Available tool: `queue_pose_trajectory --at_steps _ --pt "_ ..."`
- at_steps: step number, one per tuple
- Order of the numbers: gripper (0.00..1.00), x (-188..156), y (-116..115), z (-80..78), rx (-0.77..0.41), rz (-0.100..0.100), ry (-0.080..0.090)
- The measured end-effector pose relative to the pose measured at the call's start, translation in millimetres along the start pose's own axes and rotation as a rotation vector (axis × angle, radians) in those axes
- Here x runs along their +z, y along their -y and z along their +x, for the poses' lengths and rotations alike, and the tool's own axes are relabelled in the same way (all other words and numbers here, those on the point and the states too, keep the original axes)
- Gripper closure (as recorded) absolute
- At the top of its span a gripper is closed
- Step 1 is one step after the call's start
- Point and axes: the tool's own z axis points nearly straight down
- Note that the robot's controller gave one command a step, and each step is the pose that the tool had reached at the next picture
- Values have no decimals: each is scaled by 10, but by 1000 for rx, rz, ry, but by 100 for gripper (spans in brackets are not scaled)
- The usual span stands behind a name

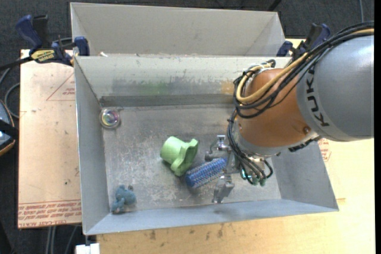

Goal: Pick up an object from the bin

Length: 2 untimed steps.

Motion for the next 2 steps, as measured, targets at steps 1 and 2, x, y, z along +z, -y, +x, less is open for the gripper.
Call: queue_pose_trajectory --at_steps 1,2 --pt "0 654 -42 -233 -7 -1 12" --pt "100 604 -45 -255 -6 -3 20"
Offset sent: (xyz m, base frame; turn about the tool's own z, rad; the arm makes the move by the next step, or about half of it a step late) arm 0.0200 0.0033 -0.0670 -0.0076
